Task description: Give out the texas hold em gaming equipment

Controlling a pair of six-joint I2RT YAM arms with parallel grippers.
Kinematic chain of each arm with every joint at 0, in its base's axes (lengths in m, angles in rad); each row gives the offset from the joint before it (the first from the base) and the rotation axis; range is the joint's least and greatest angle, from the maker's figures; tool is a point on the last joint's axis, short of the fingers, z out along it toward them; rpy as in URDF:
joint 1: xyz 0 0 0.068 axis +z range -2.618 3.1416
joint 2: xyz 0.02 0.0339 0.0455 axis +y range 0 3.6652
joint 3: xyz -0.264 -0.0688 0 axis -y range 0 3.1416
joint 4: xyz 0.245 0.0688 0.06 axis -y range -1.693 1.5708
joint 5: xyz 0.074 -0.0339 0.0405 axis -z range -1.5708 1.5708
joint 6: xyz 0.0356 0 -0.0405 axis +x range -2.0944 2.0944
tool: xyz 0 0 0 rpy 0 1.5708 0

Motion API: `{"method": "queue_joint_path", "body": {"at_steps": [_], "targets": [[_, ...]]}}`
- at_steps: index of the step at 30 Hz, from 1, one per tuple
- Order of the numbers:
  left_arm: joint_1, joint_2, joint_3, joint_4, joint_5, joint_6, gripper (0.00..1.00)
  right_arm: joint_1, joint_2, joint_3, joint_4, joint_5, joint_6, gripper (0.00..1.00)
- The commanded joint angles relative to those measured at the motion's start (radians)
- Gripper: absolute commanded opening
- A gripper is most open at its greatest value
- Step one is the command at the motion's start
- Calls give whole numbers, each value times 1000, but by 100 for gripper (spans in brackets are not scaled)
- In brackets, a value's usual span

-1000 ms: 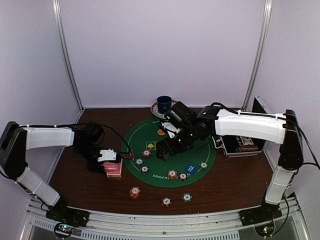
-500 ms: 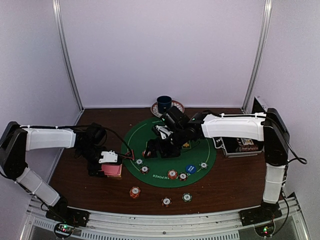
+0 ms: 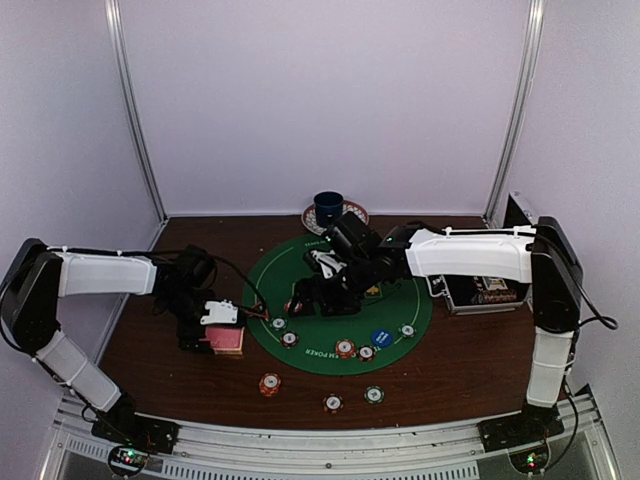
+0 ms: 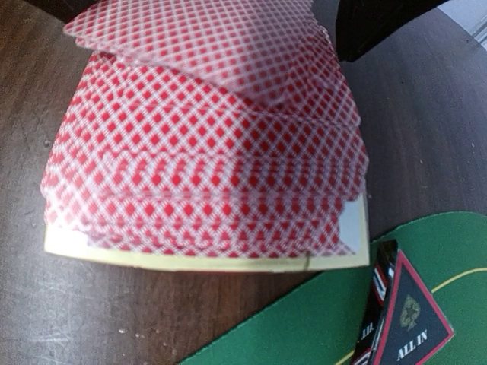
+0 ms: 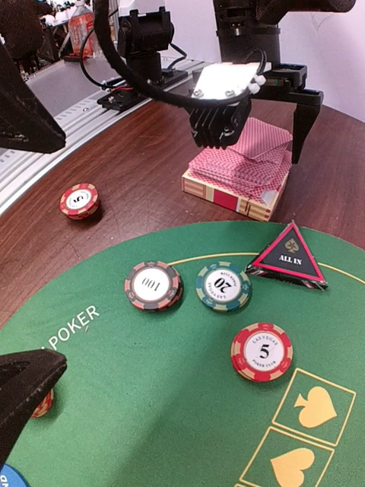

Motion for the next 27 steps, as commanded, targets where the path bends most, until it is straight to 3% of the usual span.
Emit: {"method": "queue_joint_path", "body": {"at_steps": [1, 6, 12, 19, 25, 27], "targets": [[-3, 15, 43, 8, 7, 15, 95, 0, -43, -10, 16, -12, 0, 93], [-3, 20, 62, -18, 21, 5, 84, -1, -46, -22, 25, -16, 2, 92], [-3, 50, 62, -29, 29, 10, 62, -1, -59, -34, 26, -16, -3, 90], [-3, 70, 73, -48, 31, 15, 65, -1, -60, -42, 34, -20, 0, 89], [-3, 83, 65, -49, 31, 23, 59, -1, -59, -40, 37, -26, 6, 88], [-3, 84, 65, -52, 31, 24, 52, -1, -57, -39, 38, -25, 5, 88]]}}
